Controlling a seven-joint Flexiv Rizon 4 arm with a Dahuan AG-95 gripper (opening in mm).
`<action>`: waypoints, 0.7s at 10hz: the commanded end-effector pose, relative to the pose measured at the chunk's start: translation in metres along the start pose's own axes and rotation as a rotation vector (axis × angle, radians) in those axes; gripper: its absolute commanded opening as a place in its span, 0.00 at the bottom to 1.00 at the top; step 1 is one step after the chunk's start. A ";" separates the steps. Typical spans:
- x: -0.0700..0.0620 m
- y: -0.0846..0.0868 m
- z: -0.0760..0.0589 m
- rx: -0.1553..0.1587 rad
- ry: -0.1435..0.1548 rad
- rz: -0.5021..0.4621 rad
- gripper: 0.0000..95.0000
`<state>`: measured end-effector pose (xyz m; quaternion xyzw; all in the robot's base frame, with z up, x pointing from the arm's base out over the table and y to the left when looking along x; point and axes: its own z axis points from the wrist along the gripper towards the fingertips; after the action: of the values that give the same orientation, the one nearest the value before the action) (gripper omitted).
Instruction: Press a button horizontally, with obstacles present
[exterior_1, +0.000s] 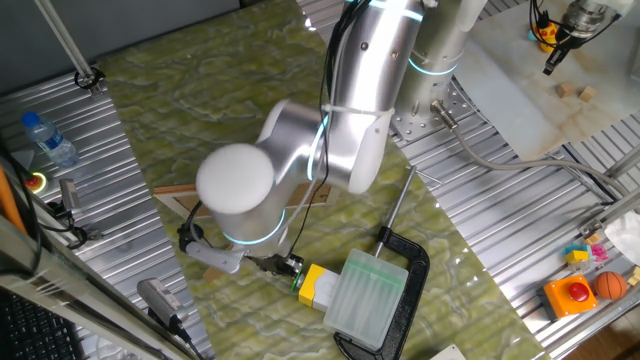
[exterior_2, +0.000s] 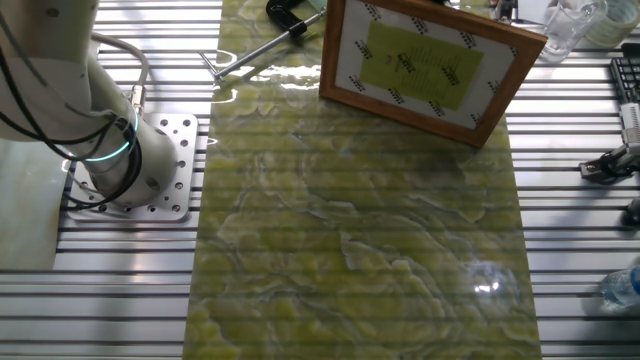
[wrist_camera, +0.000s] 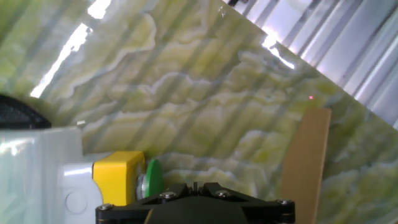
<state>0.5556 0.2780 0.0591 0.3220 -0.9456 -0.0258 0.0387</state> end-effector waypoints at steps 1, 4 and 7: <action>0.000 0.004 0.014 -0.001 -0.005 0.005 0.00; -0.002 0.006 0.028 -0.010 -0.012 -0.001 0.00; -0.002 0.009 0.031 -0.014 0.005 -0.002 0.00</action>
<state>0.5496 0.2870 0.0283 0.3234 -0.9447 -0.0323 0.0438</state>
